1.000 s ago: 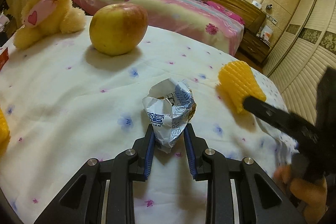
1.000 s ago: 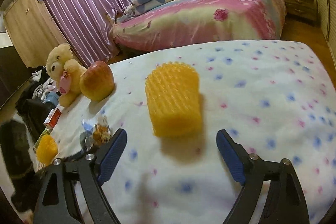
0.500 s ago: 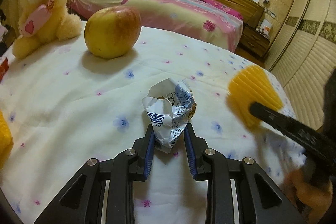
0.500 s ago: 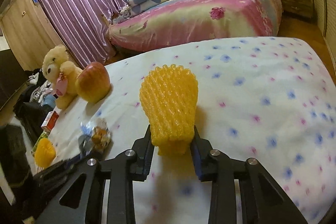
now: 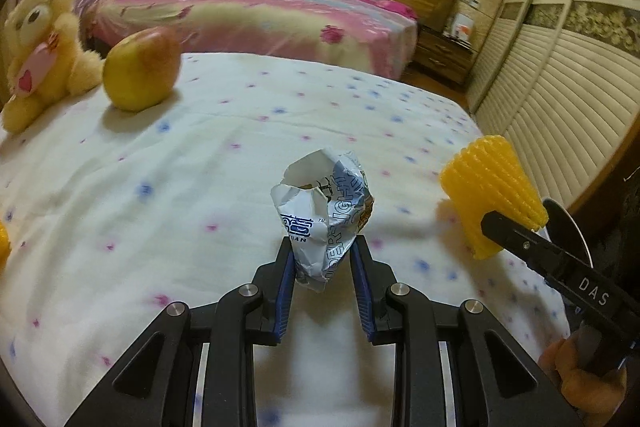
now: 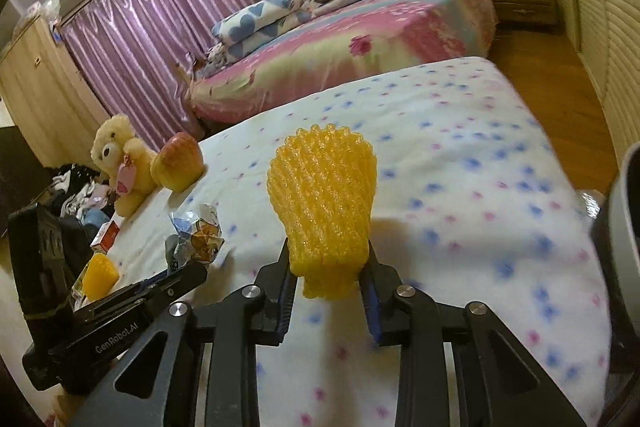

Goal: Collect trash
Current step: 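Carry the white wrapper and yellow foam net over the trash bin with both grippers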

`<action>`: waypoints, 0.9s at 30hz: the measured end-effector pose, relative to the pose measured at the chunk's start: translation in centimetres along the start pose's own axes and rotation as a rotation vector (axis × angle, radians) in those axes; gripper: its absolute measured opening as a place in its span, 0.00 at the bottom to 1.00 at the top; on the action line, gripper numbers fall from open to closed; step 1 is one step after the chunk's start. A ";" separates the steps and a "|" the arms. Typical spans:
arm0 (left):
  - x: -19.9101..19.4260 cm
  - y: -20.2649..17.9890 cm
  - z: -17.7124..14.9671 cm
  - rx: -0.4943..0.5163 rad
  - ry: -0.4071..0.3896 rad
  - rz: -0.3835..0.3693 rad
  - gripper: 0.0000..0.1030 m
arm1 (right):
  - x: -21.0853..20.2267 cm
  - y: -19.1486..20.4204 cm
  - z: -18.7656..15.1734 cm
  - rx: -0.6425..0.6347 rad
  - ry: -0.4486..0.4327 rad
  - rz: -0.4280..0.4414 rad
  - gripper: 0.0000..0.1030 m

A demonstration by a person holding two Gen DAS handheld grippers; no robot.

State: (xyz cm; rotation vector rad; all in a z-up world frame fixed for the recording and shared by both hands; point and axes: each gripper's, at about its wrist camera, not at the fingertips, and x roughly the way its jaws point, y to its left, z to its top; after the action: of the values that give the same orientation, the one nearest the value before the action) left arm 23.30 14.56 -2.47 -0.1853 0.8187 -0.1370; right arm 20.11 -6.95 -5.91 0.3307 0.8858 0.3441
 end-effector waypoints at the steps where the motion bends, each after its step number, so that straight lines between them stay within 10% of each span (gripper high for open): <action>1: -0.2 -0.4 -0.1 0.008 0.000 -0.003 0.25 | -0.5 -0.2 -0.1 0.002 -0.008 -0.007 0.28; 27: -2.0 -6.9 -2.3 0.138 0.014 -0.042 0.25 | -6.2 -2.5 -3.3 0.023 -0.059 -0.057 0.28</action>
State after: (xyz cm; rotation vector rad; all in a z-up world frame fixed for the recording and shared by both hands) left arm 19.95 7.95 -1.08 -0.0715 0.8162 -0.2340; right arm 14.26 -11.34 -4.65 0.3340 0.8405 0.2702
